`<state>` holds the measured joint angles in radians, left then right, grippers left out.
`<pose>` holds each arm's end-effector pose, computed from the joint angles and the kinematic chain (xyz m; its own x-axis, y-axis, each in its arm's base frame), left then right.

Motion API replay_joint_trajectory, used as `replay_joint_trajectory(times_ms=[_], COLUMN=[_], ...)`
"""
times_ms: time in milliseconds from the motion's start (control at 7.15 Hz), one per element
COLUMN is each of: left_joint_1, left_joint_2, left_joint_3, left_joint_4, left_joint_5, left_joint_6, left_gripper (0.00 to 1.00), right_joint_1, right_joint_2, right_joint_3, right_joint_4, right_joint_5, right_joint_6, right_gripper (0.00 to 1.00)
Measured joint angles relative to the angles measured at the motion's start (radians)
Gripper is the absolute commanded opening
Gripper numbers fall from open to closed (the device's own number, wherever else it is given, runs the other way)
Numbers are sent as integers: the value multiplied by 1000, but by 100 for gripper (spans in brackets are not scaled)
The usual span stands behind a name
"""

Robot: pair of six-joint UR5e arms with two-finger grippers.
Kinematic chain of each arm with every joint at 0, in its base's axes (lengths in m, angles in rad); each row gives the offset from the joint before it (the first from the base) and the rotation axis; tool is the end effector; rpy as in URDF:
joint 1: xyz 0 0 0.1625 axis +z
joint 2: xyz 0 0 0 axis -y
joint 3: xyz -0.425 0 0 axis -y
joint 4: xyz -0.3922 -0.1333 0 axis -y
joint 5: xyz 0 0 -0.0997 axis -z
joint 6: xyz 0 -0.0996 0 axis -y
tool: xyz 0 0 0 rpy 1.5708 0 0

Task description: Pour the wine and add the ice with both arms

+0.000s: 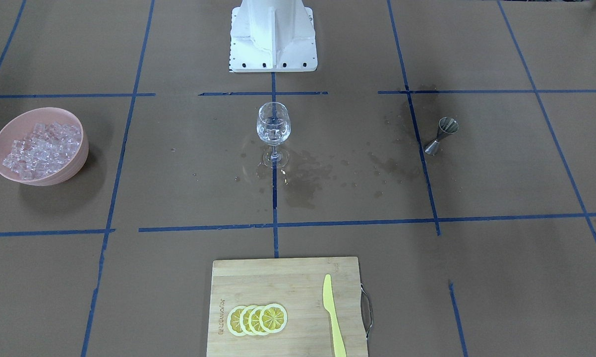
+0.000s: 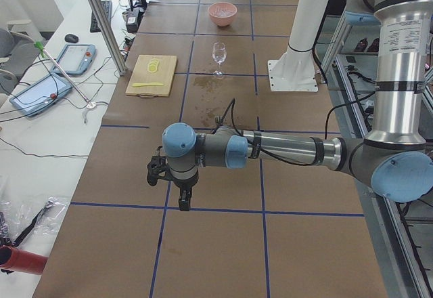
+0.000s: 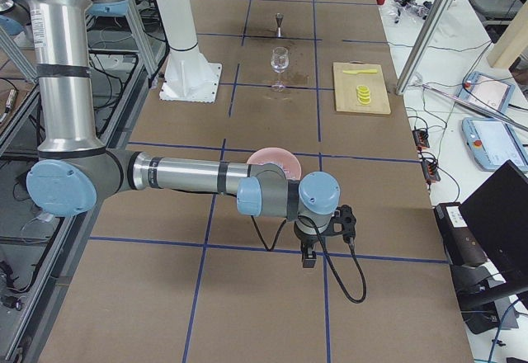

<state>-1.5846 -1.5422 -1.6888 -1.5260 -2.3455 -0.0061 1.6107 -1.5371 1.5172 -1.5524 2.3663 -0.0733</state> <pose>-0.0703 -0.4803 0.6190 0.7149 0.0152 -0.6991 0.0182 0.9990 0.0403 0.0823 -0.5032 0.6649 0.7004 -0.0443 0.7124 0.0114 0.9986 0.0508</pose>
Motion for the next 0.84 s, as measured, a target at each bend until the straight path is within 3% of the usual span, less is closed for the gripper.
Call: replay_joint_trajectory(times_ms=[839], left_joint_1=[0], left_joint_2=[0], left_joint_3=[9], left_joint_4=[-29], left_joint_5=[0], left_joint_6=[-2], left_gripper=[100], right_joint_1=[0], right_joint_2=[0], right_joint_3=[1], right_joint_4=[0], right_joint_5=[1], right_joint_6=[1], right_gripper=[100])
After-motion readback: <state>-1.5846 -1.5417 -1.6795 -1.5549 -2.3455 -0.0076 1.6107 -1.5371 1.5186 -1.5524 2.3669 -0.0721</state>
